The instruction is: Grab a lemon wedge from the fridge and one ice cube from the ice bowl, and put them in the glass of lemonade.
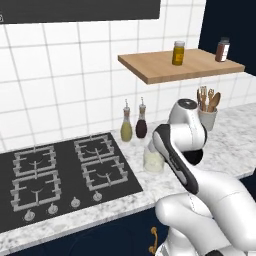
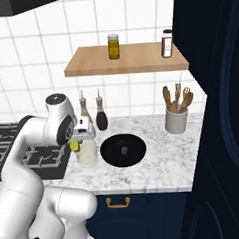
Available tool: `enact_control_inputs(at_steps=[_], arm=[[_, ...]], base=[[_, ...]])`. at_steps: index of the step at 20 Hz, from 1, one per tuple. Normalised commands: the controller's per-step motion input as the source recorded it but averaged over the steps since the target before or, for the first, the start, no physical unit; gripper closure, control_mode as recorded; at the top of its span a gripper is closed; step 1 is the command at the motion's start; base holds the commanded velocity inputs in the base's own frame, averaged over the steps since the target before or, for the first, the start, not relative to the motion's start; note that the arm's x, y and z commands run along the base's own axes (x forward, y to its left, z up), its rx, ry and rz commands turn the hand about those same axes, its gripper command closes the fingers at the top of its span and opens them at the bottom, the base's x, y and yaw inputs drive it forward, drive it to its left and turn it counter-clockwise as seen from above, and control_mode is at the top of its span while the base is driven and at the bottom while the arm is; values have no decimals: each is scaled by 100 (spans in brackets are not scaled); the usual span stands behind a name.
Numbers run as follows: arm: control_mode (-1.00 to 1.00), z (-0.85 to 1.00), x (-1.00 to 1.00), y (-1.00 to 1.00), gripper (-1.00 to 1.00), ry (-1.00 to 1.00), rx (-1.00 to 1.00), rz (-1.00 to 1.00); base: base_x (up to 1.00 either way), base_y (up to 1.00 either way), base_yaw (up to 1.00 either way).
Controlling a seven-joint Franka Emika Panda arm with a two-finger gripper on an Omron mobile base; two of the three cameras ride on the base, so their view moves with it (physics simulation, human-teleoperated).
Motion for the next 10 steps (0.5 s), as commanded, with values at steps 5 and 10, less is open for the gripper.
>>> enact_control_inputs(at_steps=[5,10], arm=[[-100,0,57,0,100,0,0,0],[-100,-2,51,0,100,3,-2,0]], base=[[0,0,0],[0,0,0]])
